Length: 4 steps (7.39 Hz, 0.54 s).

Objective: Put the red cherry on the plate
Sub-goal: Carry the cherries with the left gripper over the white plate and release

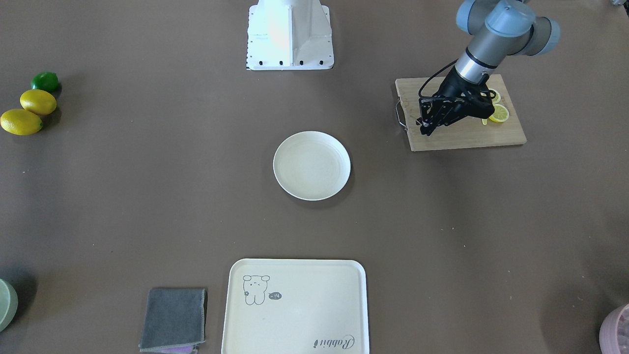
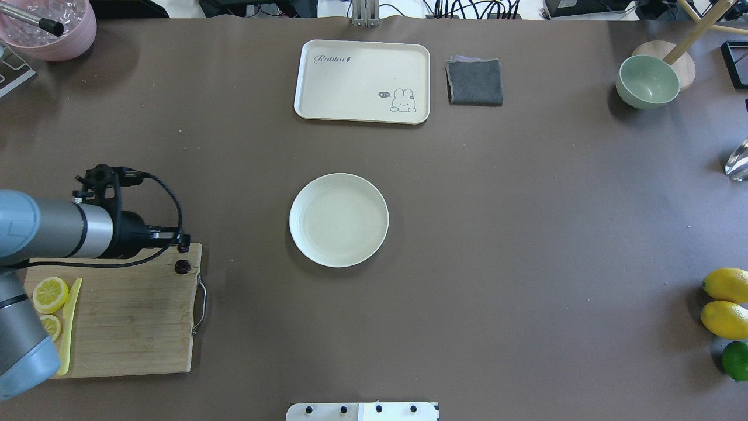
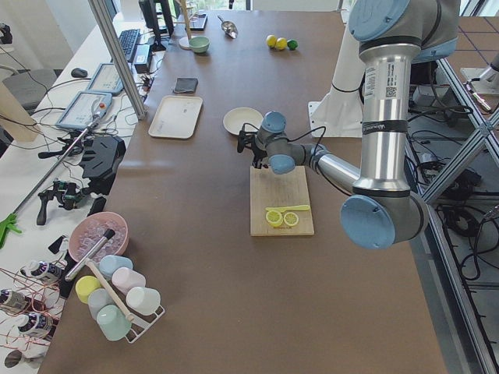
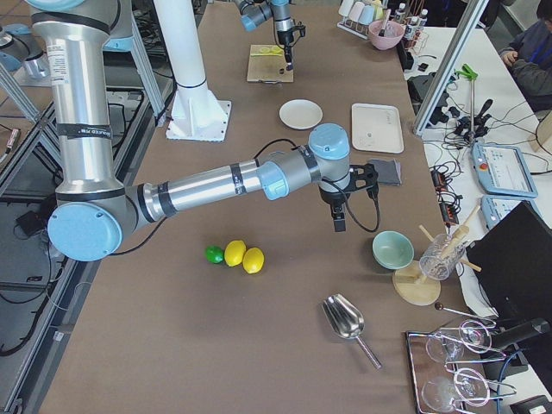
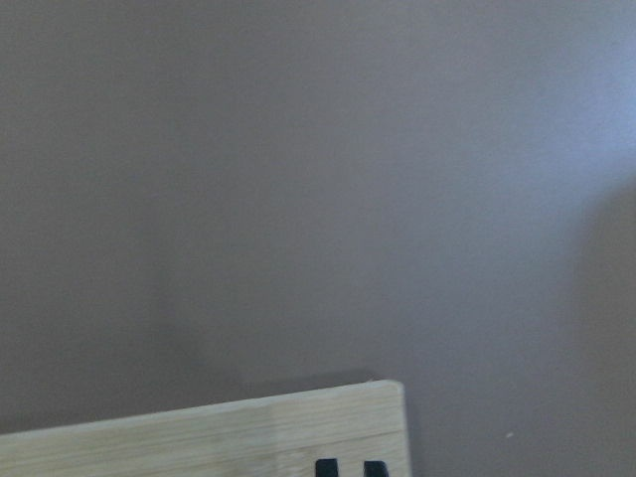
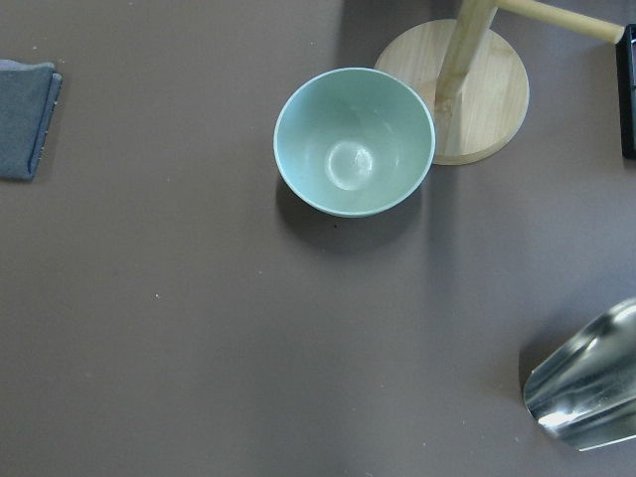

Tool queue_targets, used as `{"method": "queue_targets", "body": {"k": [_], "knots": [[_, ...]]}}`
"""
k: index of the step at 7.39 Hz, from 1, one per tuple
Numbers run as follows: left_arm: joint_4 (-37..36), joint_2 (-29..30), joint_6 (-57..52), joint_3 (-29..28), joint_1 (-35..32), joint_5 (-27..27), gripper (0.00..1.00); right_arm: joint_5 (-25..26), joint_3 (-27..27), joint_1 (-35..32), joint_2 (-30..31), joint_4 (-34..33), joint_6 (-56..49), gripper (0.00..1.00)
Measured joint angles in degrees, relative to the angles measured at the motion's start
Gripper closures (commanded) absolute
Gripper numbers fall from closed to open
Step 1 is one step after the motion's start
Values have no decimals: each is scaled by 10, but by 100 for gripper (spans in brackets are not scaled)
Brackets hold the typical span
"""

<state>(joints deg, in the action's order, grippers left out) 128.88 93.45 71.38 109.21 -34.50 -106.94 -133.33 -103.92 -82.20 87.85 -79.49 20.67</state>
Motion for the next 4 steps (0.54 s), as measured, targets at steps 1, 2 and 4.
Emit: {"method": "queue_targets", "body": {"k": [1,2,4], "knots": [[-44,64,24,-10,0,1,100,5,0,-4,13,0,-9,0],[-82,134,52,-35,1,2,100,9,0,-9,27,0,-21,0],[-112,252,99,-113,7,11,29,16,-2,-17,52,2,-37,0]]}}
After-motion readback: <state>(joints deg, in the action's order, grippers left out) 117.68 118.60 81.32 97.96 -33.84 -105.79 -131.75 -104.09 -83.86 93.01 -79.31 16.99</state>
